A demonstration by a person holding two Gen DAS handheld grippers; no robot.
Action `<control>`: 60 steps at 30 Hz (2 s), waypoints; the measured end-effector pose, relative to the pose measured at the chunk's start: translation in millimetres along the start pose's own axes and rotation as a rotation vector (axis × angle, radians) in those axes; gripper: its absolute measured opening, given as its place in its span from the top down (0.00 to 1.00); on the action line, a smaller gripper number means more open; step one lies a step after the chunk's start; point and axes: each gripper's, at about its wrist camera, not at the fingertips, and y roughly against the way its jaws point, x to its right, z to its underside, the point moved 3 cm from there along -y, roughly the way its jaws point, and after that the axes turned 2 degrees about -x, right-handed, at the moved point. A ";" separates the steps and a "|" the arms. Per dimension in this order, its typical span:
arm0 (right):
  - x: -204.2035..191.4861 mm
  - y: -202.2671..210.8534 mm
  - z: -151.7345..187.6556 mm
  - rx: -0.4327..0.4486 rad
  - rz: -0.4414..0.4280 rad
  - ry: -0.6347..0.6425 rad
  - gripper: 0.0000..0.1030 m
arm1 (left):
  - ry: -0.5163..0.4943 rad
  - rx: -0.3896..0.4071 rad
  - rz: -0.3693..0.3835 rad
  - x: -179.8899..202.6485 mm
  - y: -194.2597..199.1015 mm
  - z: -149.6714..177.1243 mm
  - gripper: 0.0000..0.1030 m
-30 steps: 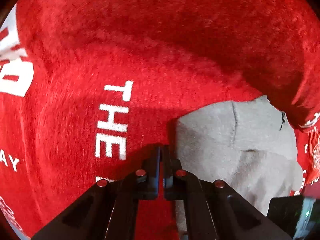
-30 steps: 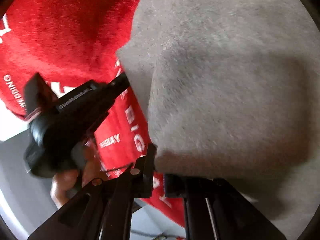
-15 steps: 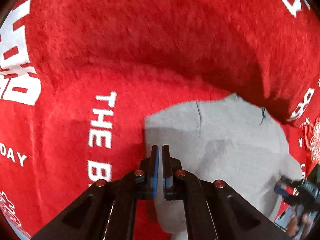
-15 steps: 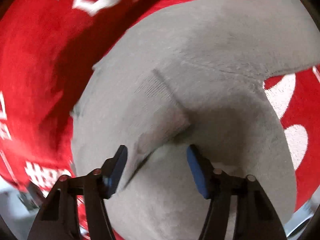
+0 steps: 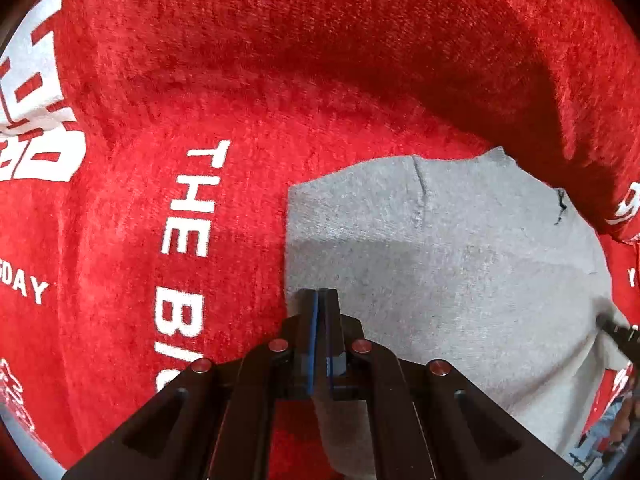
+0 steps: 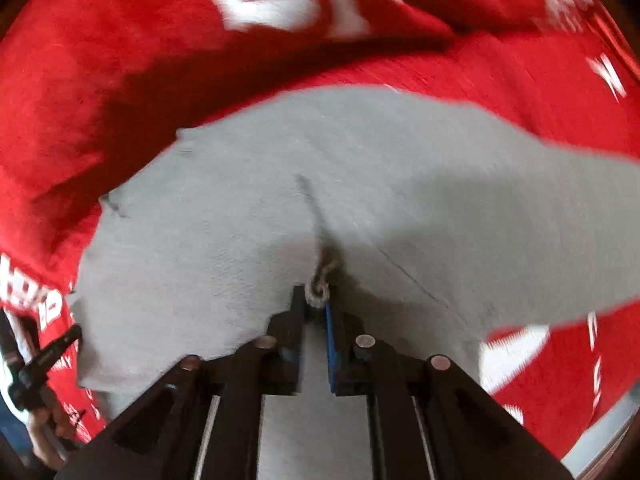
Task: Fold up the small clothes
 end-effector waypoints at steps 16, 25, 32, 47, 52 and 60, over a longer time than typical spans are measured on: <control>-40.9 11.2 -2.6 0.011 -0.045 0.098 0.75 | -0.097 0.027 0.028 30.5 59.0 39.4 0.96; -25.6 6.7 7.6 -0.019 0.015 0.075 0.67 | -0.107 -0.025 -0.043 21.7 35.2 73.0 0.96; 3.3 -1.6 7.1 -0.039 -0.206 -0.187 0.40 | -0.056 -0.037 -0.009 3.7 57.2 94.6 0.96; -37.4 -16.1 -7.3 -0.008 0.035 0.108 0.92 | -0.063 -0.037 -0.051 26.2 37.7 98.3 0.96; -25.0 -7.9 6.5 -0.014 0.047 0.023 0.80 | 0.015 -0.058 -0.075 -8.7 51.7 109.9 0.96; -78.2 -3.4 60.5 -0.150 -0.220 0.038 0.51 | 0.088 -0.077 -0.089 -20.4 62.0 122.5 0.96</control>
